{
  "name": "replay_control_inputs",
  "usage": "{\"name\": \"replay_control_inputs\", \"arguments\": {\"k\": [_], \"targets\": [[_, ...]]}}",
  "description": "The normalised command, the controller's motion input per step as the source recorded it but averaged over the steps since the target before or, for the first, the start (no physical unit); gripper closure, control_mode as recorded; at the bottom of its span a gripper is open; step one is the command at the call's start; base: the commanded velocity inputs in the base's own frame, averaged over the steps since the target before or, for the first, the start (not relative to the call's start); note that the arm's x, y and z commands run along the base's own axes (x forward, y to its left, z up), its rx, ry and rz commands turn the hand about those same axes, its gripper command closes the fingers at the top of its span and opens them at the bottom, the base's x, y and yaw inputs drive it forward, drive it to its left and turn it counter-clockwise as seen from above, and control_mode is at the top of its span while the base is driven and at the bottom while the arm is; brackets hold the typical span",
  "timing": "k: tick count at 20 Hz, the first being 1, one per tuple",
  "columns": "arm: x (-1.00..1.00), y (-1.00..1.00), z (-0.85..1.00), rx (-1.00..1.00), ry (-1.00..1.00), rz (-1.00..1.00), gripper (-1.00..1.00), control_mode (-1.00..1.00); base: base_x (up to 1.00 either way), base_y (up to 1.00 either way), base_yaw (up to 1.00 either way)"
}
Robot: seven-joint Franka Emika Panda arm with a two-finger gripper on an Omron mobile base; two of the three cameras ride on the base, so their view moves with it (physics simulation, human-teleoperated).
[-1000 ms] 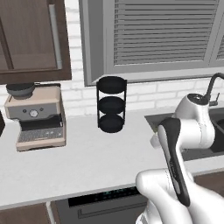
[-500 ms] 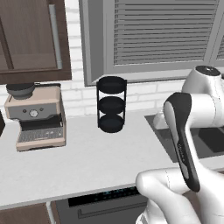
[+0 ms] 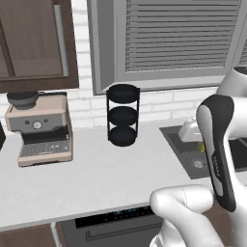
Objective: Pick the pan and sponge and place them into the sink. Then turn on the water.
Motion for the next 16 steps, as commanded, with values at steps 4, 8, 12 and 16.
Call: {"name": "replay_control_inputs", "arguments": {"k": [4,8,12,16], "targets": [[-0.08,-0.01,0.00,0.01,-0.02,-0.01,1.00,-1.00,0.00,0.00,0.00],[0.00,0.12,0.00,-0.04,-0.02,-0.02,1.00,-1.00,0.00,0.00,0.00],[-0.01,0.23,0.00,-0.11,0.00,-0.03,1.00,-1.00,0.00,0.00,0.00],[-0.08,0.13,0.00,-0.06,0.00,-0.02,1.00,-1.00,0.00,0.00,0.00]]}}
